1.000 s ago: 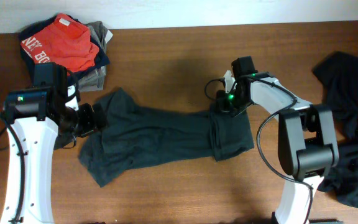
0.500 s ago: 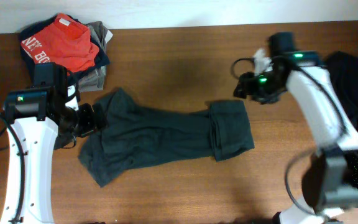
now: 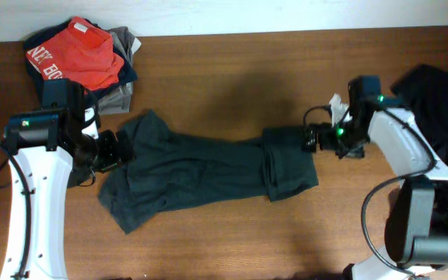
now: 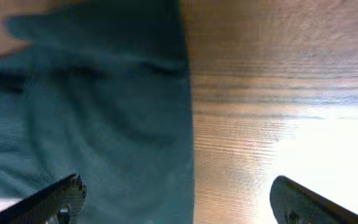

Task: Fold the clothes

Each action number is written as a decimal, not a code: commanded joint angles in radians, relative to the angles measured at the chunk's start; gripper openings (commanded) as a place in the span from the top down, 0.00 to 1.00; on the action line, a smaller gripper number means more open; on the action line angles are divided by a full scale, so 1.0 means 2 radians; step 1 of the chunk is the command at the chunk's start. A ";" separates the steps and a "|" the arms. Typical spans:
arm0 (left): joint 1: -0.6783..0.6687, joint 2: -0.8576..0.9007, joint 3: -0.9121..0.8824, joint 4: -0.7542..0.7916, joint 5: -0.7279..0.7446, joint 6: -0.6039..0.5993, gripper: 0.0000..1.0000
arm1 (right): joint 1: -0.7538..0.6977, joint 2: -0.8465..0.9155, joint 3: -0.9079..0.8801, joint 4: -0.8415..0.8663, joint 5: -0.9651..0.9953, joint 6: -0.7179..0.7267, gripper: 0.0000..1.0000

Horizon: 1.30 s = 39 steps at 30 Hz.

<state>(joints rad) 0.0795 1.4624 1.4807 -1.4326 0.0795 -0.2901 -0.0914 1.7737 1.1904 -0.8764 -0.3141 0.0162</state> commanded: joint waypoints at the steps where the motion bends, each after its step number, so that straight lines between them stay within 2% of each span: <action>1: -0.002 -0.002 -0.005 -0.002 0.005 0.008 0.01 | -0.017 0.001 -0.056 0.049 -0.072 -0.018 0.01; 8: -0.002 -0.002 -0.007 -0.002 0.005 0.008 0.01 | -0.017 0.002 -0.111 0.103 -0.132 -0.019 0.00; 13: -0.002 -0.002 -0.015 0.003 0.005 0.008 0.01 | -0.017 0.016 -0.131 0.133 -0.183 -0.019 0.07; 16: -0.002 -0.002 -0.019 0.004 0.005 0.008 0.01 | -0.017 0.033 -0.132 0.137 -0.195 -0.019 0.15; 17: -0.002 -0.002 -0.020 0.004 0.005 0.008 0.01 | -0.017 0.039 -0.132 0.137 -0.195 -0.019 0.19; 20: -0.002 -0.002 -0.021 0.004 0.005 0.008 0.01 | -0.017 0.049 -0.132 0.138 -0.195 -0.017 0.42; 23: -0.002 -0.002 -0.021 0.005 0.005 0.008 0.01 | -0.017 0.050 -0.131 0.150 -0.191 -0.015 0.77; 26: -0.002 -0.002 -0.021 0.006 0.005 0.008 0.01 | -0.020 0.049 -0.131 0.168 -0.170 0.019 0.96; 33: -0.002 -0.002 -0.021 0.006 0.005 0.008 0.01 | -0.055 0.045 -0.077 0.116 -0.129 0.024 0.96; 39: -0.002 -0.002 -0.021 0.006 0.002 0.008 0.01 | -0.069 0.020 0.005 0.006 0.003 0.022 0.96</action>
<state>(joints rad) 0.0795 1.4624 1.4456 -1.4235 0.0792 -0.2901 -0.2195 1.8572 1.1114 -0.8062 -0.5041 0.0563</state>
